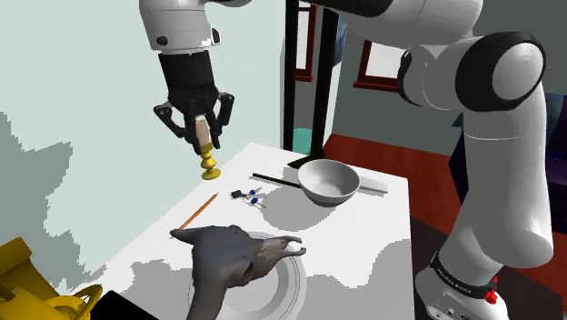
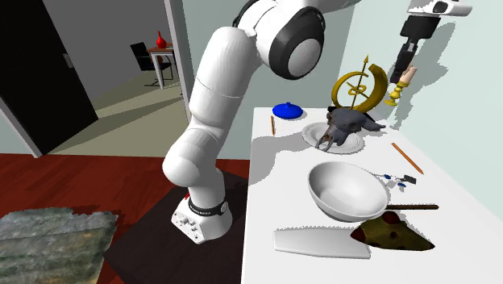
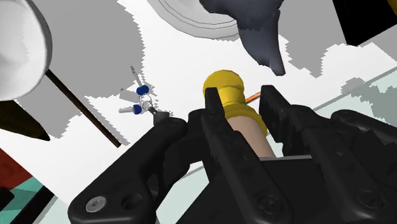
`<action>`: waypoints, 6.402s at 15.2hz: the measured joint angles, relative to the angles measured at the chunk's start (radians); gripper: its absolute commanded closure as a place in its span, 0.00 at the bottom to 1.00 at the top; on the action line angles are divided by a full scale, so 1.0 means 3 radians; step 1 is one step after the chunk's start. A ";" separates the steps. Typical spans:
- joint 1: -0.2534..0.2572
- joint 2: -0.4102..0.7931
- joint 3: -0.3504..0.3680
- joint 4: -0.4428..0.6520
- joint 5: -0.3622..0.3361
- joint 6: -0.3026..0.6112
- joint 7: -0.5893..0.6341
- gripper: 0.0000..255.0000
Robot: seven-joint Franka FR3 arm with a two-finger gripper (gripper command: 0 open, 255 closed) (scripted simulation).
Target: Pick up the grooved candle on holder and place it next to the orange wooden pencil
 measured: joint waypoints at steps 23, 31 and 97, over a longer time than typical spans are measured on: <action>-0.0062 0.0208 -0.0038 -0.0738 -0.0104 0.0881 0.0090 1.00; -0.0141 0.0195 -0.0050 -0.1121 -0.0107 0.1242 0.0098 1.00; -0.0454 0.0131 0.0017 0.0099 0.0413 -0.0137 -0.0195 1.00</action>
